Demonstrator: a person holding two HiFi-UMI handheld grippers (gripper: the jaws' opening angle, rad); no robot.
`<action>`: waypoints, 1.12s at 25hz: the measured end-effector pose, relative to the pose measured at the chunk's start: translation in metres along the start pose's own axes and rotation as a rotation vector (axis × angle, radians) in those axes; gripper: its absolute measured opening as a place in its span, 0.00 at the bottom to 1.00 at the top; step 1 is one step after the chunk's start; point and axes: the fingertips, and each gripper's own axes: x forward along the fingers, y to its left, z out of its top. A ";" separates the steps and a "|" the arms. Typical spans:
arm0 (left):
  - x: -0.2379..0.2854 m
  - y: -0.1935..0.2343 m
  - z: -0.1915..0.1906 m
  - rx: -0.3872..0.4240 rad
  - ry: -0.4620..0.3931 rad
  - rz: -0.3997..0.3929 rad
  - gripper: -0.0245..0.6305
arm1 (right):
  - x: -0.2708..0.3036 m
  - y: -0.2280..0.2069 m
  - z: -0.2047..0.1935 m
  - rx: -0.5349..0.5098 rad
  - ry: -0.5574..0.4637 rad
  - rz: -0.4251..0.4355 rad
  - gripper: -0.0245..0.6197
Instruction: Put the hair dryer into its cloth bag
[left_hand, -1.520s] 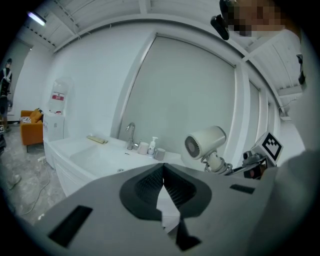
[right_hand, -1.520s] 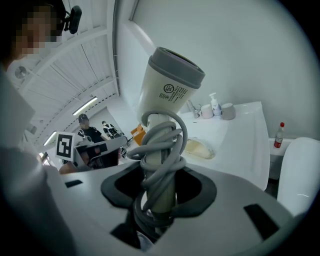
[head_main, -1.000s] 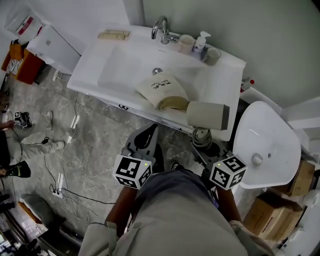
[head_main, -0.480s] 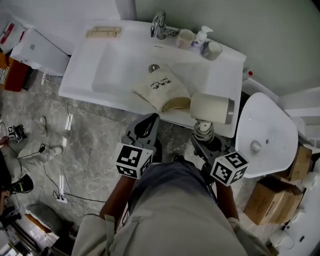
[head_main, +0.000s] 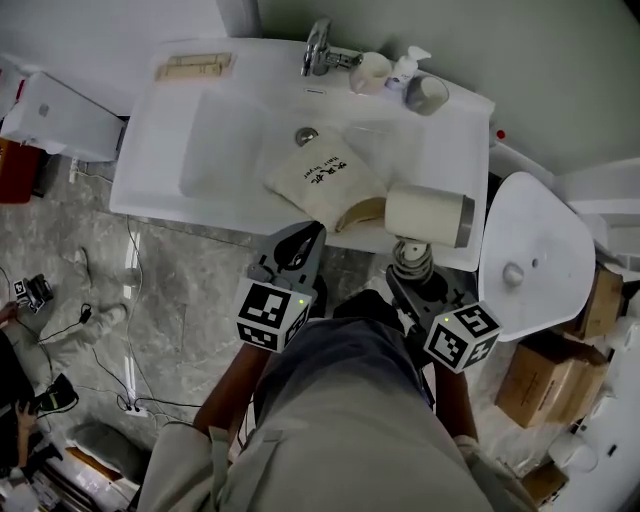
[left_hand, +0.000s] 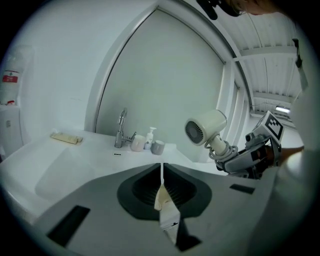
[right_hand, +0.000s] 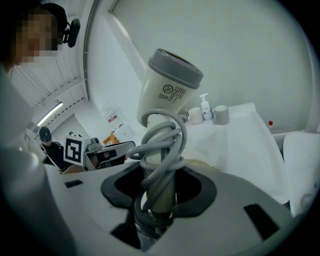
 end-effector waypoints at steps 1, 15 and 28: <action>0.002 0.002 -0.002 0.001 0.005 -0.007 0.05 | 0.002 0.000 0.000 0.006 0.000 -0.005 0.30; 0.039 0.004 -0.029 -0.001 0.082 -0.015 0.08 | 0.016 -0.017 -0.003 0.029 0.039 0.023 0.30; 0.062 0.004 -0.059 0.005 0.157 0.025 0.19 | 0.014 -0.045 -0.008 0.028 0.092 0.040 0.30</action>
